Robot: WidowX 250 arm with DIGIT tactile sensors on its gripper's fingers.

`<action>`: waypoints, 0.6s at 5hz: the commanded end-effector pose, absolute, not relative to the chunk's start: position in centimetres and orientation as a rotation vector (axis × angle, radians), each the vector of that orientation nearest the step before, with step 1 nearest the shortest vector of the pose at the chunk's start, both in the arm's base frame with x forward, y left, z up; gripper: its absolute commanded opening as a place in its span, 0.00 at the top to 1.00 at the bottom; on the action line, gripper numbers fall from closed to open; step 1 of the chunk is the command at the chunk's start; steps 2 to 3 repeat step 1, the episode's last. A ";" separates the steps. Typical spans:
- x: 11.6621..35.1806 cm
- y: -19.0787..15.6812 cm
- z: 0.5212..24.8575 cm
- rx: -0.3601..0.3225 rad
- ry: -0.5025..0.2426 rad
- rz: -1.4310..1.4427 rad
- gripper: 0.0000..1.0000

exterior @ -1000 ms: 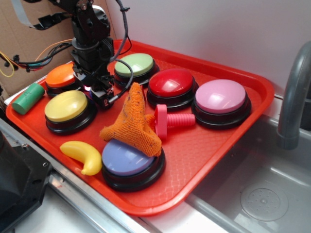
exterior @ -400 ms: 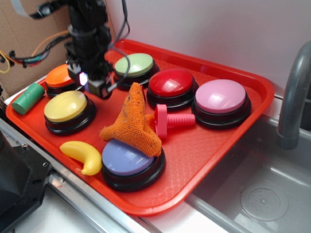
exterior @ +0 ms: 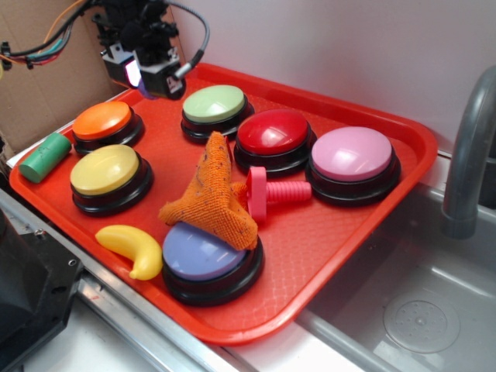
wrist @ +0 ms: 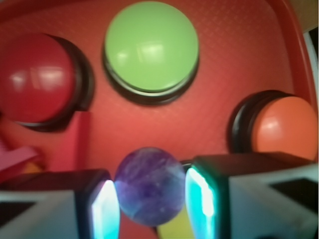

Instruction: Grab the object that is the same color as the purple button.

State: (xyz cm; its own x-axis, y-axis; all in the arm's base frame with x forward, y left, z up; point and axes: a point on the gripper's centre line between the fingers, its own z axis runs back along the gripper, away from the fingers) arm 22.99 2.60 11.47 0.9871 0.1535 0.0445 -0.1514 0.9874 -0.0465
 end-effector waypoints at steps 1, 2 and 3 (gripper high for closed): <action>23.9 2.6 13.9 -0.086 -0.153 0.190 1.00; 23.9 2.6 13.9 -0.086 -0.153 0.190 1.00; 23.9 2.6 13.9 -0.086 -0.153 0.190 1.00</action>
